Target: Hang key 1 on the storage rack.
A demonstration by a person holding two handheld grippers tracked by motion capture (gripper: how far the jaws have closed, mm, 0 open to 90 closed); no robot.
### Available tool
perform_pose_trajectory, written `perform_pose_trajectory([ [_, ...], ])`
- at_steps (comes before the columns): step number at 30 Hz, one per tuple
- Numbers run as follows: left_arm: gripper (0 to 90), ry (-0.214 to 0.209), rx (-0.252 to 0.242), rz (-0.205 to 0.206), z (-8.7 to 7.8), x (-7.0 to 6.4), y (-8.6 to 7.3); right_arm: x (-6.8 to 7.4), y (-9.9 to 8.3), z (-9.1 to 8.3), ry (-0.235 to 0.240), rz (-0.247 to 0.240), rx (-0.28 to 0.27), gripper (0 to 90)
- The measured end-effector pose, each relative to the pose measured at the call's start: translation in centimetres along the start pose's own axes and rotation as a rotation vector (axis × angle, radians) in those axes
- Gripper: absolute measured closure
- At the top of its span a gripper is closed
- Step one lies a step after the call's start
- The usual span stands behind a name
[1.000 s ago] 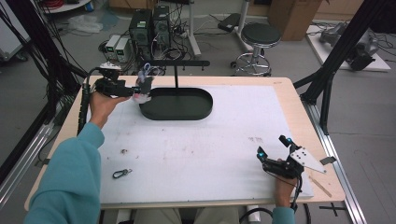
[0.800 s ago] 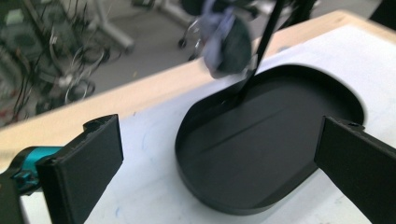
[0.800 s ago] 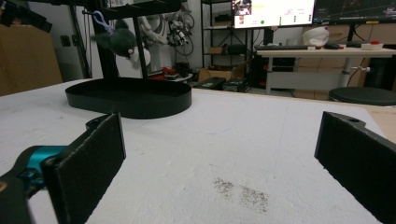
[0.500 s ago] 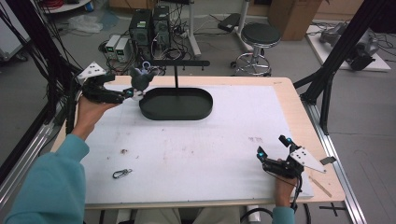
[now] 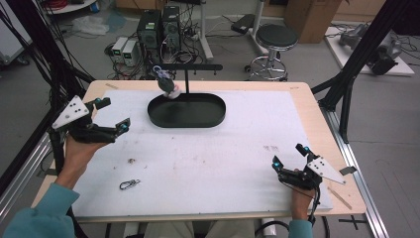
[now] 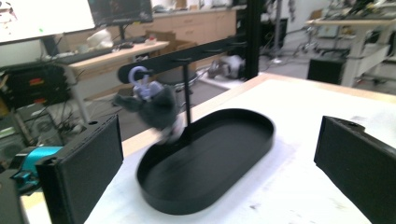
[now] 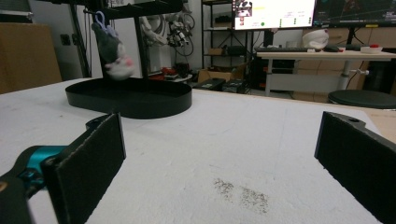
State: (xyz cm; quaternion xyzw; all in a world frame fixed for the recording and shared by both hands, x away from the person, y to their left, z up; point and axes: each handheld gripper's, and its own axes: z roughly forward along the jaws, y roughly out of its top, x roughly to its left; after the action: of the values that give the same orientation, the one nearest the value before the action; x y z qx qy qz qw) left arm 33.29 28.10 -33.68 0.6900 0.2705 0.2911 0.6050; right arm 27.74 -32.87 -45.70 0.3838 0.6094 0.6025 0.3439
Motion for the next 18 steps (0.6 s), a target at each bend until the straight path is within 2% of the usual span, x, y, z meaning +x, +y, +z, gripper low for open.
perform_pose_trajectory([
  [5,1.7,-0.017,-0.01,-0.019,-1.2,-1.1,-1.6,0.0,0.0,0.0,-0.001,-0.002,-0.004,1.0],
  [10,1.7,-0.015,-0.024,-0.014,-2.1,-2.0,-3.0,0.0,0.0,0.0,-0.002,-0.005,-0.003,1.0],
  [13,1.7,-0.016,-0.006,-0.026,-2.3,-2.2,-3.6,0.0,0.0,0.0,0.0,-0.008,-0.004,1.0],
  [18,1.7,-0.007,0.003,-0.022,-2.3,-2.2,-4.0,0.0,0.0,0.0,-0.002,-0.008,-0.006,1.0],
])
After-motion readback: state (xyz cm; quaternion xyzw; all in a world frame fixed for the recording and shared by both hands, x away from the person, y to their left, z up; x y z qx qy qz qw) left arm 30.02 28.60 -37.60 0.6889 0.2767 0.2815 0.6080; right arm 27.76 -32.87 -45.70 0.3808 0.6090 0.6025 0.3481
